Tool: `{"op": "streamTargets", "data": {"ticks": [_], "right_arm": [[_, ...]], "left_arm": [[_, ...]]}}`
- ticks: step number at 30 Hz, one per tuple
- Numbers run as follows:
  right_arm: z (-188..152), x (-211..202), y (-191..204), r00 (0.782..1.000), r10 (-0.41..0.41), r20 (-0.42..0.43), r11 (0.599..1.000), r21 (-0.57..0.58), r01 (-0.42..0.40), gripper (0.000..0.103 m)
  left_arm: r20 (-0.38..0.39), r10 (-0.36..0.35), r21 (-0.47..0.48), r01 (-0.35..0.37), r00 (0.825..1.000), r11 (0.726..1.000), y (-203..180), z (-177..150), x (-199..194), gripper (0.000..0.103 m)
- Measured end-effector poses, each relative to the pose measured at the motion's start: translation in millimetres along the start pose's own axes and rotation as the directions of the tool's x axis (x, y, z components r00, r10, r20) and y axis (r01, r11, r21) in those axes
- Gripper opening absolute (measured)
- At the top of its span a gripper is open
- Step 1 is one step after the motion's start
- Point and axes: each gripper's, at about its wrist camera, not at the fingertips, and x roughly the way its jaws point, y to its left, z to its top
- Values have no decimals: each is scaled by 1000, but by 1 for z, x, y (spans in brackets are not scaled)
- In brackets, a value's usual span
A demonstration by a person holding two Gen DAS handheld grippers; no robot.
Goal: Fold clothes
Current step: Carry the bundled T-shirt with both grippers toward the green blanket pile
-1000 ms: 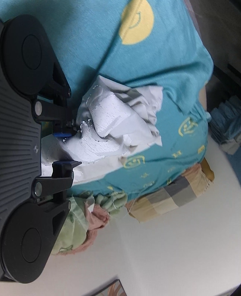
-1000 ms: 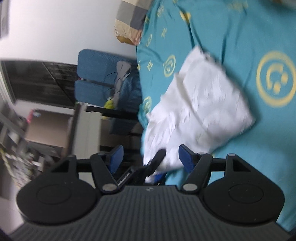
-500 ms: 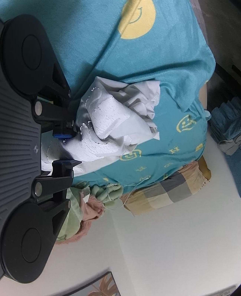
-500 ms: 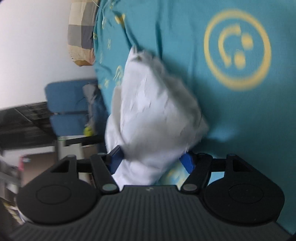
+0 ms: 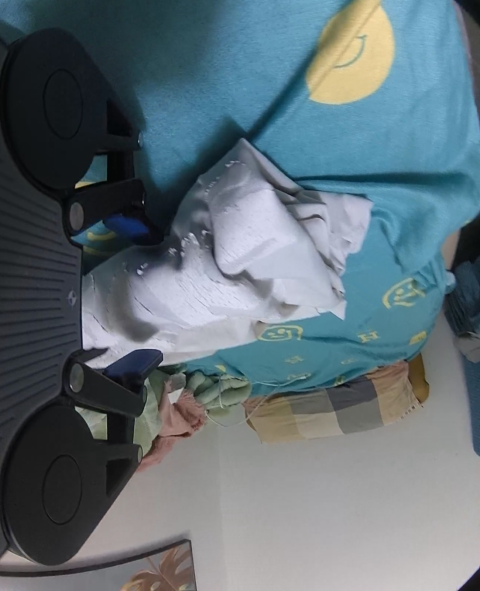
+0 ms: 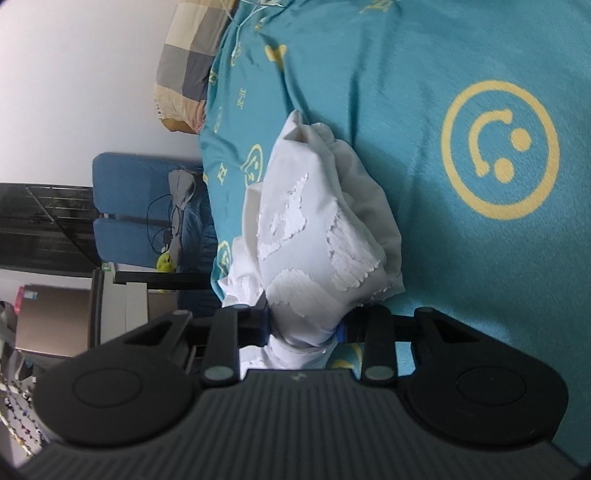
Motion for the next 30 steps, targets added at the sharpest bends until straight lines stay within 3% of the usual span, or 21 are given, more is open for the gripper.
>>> {"op": "streamTargets", "data": {"ticks": [4,7,11,17,25,30], "right_arm": [[2,-3,6,1000,22,3,1000,-2,-22,34],[2,-6,11,999,39,2,999,-9,-39,33],[1,-11,20,999,52,-2,998,-21,-52,32],[-1,-28,26,997,76,-2,997,2,-76,32],[1,-73,42,992,127,19,991,28,-128,32],[31,-110,67,982,177,65,984,18,-179,32]], "left_arm": [[-7,-16,-40,15,1000,999,9,2,5,68],[44,-27,-52,29,999,998,12,7,0,64],[76,-50,-77,55,996,995,17,13,-6,52],[64,-94,-49,97,994,994,5,15,-19,35],[8,-116,33,115,993,993,-50,1,-49,31],[-20,-135,67,136,991,988,-121,-19,-38,30]]}}
